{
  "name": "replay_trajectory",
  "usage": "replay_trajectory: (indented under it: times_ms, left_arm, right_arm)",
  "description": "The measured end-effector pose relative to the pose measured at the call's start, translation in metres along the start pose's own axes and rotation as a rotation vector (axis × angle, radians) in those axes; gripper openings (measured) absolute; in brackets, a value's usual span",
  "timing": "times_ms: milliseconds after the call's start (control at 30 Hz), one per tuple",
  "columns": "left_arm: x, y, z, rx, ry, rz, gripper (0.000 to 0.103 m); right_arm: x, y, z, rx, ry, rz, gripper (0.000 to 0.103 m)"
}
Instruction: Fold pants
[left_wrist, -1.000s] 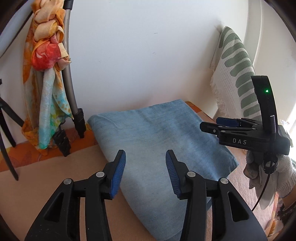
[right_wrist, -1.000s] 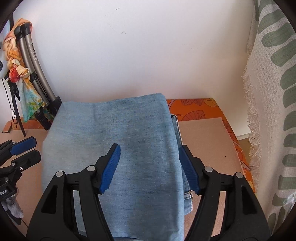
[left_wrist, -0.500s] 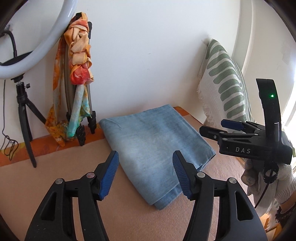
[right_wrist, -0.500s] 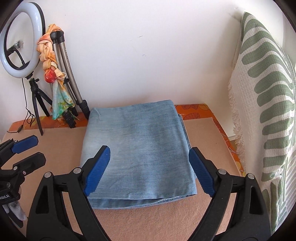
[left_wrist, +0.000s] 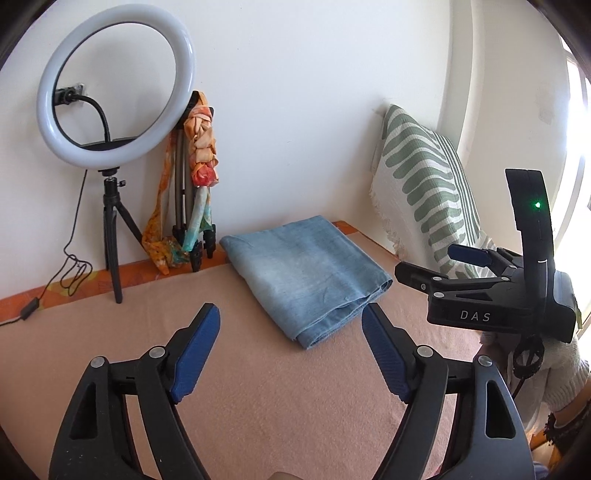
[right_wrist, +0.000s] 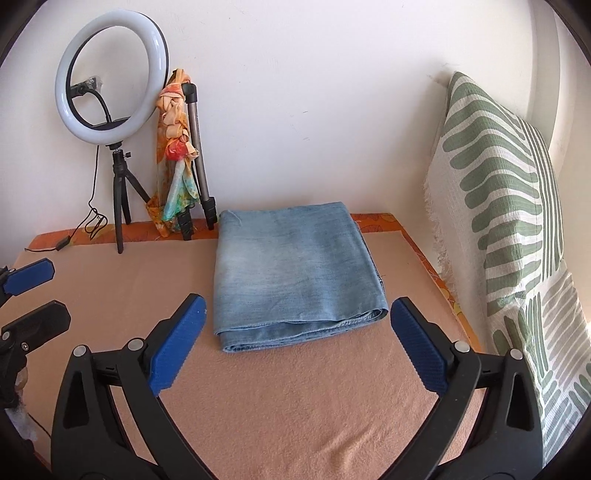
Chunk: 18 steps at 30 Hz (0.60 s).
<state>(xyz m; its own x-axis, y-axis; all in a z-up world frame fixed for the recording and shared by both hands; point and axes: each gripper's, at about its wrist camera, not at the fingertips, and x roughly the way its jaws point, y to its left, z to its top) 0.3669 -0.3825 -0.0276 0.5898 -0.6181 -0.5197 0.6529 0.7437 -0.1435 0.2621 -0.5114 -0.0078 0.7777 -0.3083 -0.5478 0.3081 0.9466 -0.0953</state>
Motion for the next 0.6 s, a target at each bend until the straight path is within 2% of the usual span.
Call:
replay_trajectory:
  times_ms: [300, 600]
  left_arm:
    - [-0.035, -0.008, -0.037, 0.002, -0.005, 0.019, 0.082]
    - [-0.037, -0.013, -0.059, 0.02, 0.001, 0.037, 0.083]
  right_arm:
    - [-0.033, 0.008, -0.039, 0.072, -0.027, -0.018, 0.103]
    - [-0.027, 0.002, -0.068, 0.137, -0.009, -0.018, 0.103]
